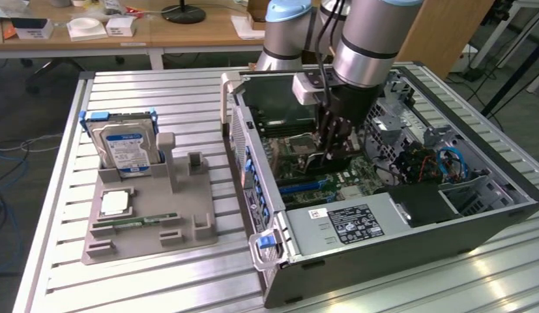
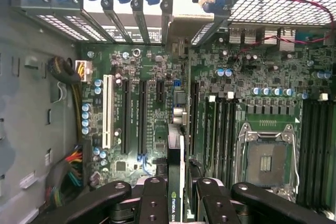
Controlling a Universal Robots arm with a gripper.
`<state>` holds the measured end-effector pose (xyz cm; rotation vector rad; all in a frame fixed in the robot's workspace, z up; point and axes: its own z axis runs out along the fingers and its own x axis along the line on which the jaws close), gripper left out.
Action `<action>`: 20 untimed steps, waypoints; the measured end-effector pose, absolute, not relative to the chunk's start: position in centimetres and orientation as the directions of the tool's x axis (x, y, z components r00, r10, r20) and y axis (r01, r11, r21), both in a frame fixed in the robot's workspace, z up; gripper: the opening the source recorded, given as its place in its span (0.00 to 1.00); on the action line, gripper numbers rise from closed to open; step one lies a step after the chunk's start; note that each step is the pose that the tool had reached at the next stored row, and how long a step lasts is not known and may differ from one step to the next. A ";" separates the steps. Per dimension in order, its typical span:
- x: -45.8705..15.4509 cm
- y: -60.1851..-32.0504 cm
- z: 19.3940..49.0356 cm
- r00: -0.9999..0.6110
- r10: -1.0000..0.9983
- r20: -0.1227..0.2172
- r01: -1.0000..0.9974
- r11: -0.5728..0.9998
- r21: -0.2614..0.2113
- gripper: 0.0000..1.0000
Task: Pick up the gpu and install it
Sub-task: 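Insert the gpu into the slot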
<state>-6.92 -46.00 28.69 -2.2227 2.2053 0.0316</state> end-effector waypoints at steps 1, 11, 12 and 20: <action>-7.0 -46.0 28.5 0.008 -1.000 -0.021 -1.000 -0.008 0.007 0.26; -7.8 -46.0 27.5 0.008 -1.000 -0.018 -1.000 -0.008 0.007 0.26; -7.9 -46.0 27.5 0.008 -1.000 -0.018 -1.000 -0.008 0.007 0.26; -8.2 -46.0 27.3 0.008 -1.000 -0.017 -1.000 -0.008 0.007 0.26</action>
